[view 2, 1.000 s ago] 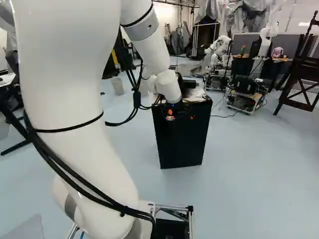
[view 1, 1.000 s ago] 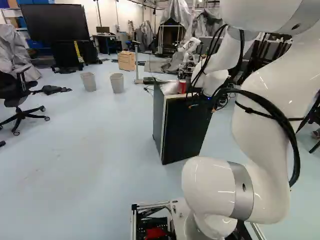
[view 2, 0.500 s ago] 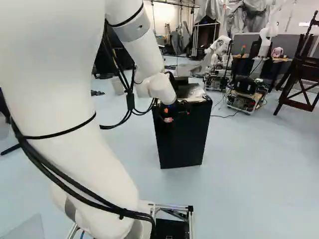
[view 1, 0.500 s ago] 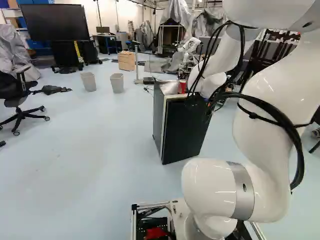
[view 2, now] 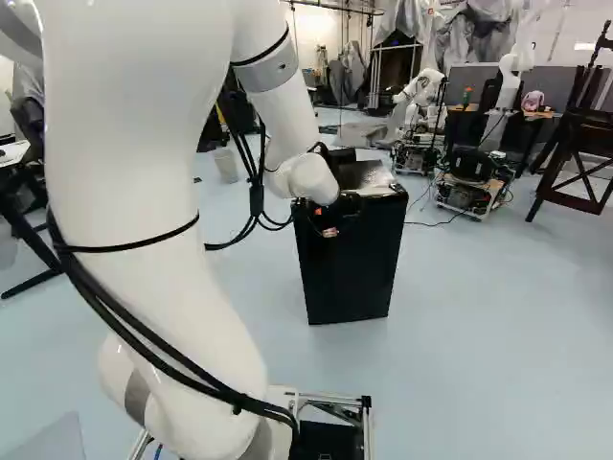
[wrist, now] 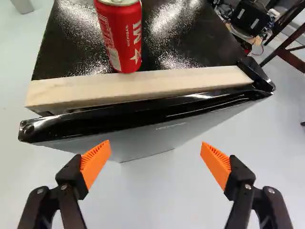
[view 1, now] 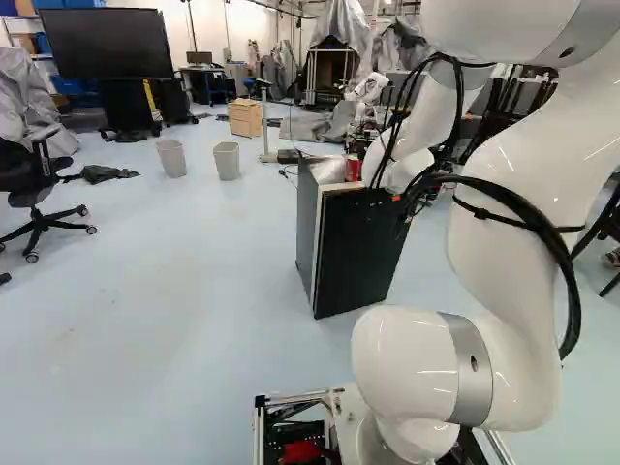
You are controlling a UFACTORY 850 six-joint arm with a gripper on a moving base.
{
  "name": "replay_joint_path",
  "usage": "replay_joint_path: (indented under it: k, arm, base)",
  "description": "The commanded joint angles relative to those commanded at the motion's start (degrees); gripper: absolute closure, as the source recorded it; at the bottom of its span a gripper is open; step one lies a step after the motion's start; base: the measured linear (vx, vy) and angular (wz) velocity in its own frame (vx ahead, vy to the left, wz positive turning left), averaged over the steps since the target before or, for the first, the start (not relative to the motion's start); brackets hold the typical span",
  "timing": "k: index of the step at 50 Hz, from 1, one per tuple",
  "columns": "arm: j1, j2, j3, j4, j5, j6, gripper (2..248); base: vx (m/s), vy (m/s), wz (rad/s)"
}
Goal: Grab a drink from the fridge
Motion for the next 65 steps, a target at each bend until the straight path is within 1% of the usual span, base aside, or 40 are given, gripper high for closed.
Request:
replay_joint_path:
  k: [12,65]
  arm:
    - [0.00,-0.93,-0.23,-0.60,1.03,0.00,3]
    - [0.24,-2.03,-1.48,-0.62,1.06,0.00,3]
  base:
    - [0.000,0.000,0.000]
    - [0.000,0.000,0.000]
